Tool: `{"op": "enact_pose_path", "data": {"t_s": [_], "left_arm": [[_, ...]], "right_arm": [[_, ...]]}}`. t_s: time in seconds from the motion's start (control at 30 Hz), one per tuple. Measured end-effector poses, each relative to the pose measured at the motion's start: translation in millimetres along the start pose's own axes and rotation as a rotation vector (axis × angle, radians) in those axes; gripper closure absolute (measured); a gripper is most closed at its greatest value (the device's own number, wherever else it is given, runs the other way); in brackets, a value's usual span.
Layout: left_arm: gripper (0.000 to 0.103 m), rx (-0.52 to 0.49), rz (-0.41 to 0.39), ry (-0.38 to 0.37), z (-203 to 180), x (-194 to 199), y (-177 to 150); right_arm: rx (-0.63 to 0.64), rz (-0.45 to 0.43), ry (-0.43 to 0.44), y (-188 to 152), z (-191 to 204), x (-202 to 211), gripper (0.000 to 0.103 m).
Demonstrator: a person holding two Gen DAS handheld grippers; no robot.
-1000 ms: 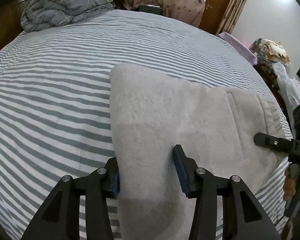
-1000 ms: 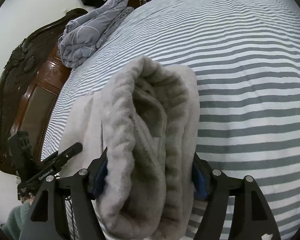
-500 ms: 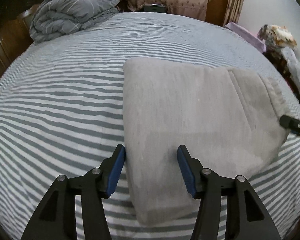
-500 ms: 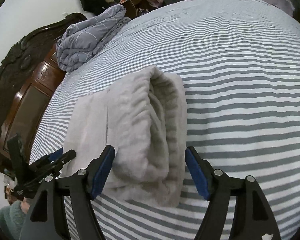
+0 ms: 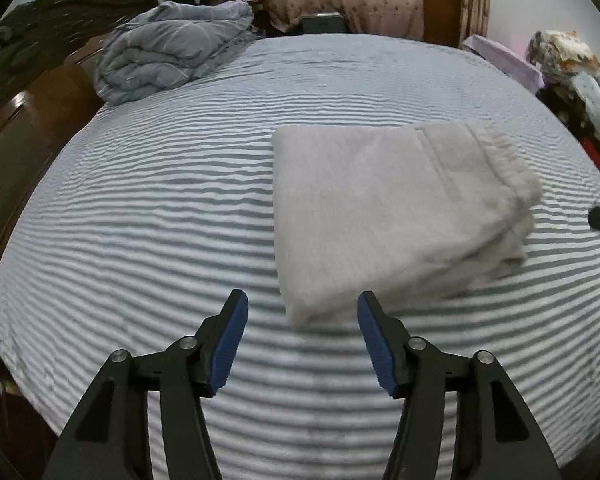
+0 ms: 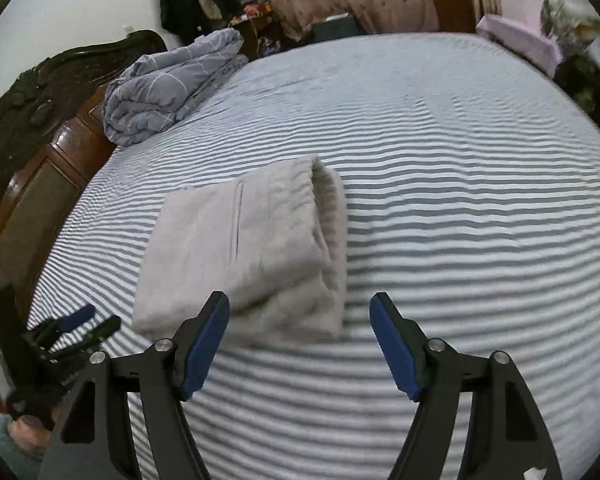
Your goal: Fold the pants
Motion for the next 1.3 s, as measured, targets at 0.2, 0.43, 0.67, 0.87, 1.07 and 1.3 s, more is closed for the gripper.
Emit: {"op": "enact_pose_path", "data": {"t_s": [0.2, 0.43, 0.67, 0.87, 1.07, 1.3], "left_arm": [[0.032, 0.031, -0.027, 0.023, -8, 56, -40], [0.031, 0.07, -0.026, 0.05, -5, 106, -96], [0.031, 0.106, -0.047, 0.08, -5, 140, -119], [0.031, 0.104, -0.081, 0.078, -8, 163, -128], [0.03, 0.09, -0.081, 0.08, -12, 166, -133], [0.03, 0.125, -0.074, 0.09, -6, 162, -135]], "right_arm": [[-0.045, -0.064, -0.029, -54, 5, 62, 0.025], [-0.025, -0.129, -0.091, -97, 27, 110, 0.02], [0.074, -0.183, -0.16, -120, 57, 135, 0.01], [0.103, -0.195, -0.139, -123, 77, 145, 0.007], [0.128, -0.178, -0.169, -132, 80, 143, 0.007], [0.135, -0.154, -0.165, -136, 78, 138, 0.004]]}}
Point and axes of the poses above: each gripper's, at about its wrist camera, not at the fingertips, and x roughly against the way its jaws point, z to its left, y to its top, the point moved 6 cm from there along -x, roughly the way its jaws point, and after that the axes turned 2 degrees about z, right-handed, at the moved point
